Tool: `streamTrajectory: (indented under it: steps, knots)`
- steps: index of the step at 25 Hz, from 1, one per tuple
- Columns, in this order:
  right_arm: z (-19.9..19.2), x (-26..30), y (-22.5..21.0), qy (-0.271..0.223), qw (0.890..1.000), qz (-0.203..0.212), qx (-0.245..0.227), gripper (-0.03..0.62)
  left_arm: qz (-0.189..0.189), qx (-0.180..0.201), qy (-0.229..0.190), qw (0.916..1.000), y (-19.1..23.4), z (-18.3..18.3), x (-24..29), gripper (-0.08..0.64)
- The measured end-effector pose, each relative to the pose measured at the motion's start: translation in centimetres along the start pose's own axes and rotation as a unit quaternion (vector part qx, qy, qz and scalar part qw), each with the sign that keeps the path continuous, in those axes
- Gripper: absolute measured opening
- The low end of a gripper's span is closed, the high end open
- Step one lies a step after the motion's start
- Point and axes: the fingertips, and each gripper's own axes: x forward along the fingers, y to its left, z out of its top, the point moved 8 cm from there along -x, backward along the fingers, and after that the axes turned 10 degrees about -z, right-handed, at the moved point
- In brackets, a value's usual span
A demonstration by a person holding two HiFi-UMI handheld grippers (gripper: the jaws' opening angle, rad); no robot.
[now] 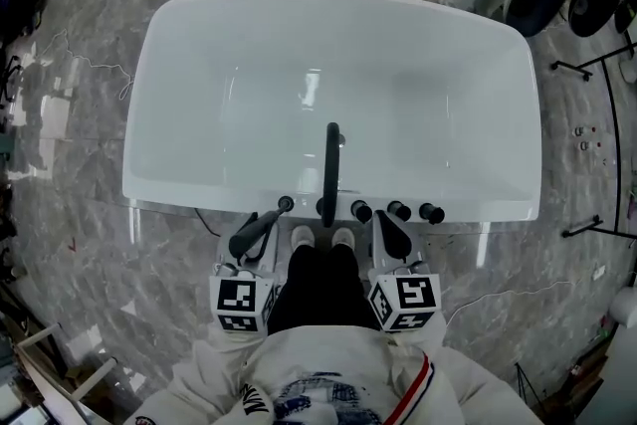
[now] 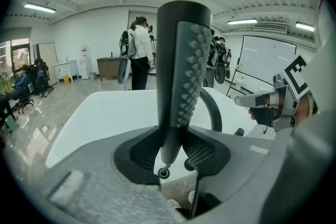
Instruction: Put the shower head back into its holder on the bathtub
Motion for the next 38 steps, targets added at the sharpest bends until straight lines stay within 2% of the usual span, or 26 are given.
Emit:
streamTrajectory:
  steps: [13,19,27,38]
  knots:
    - [-2.7,2.1,0.2,0.005,1.0,0.002,-0.005,0.005,0.013,0.015,0.01,0.9998,0.5,-2.4,2.3,0.141]
    - [-3.3,2.7,0.6,0.004,1.0,0.003,-0.003,0.005,0.012,0.003,0.013,0.9998,1.2,-3.3,3.0,0.141]
    - [-4.2,3.6,0.1,0.005,1.0,-0.008,-0.001,0.005,0.009,0.003,0.042,0.9991,2.2,-5.4,4.0,0.141]
    - [-6.3,5.0,-1.1,0.018,1.0,-0.021,0.013,0.005,0.003,-0.006,0.033,0.9994,2.5,-7.1,6.5,0.141]
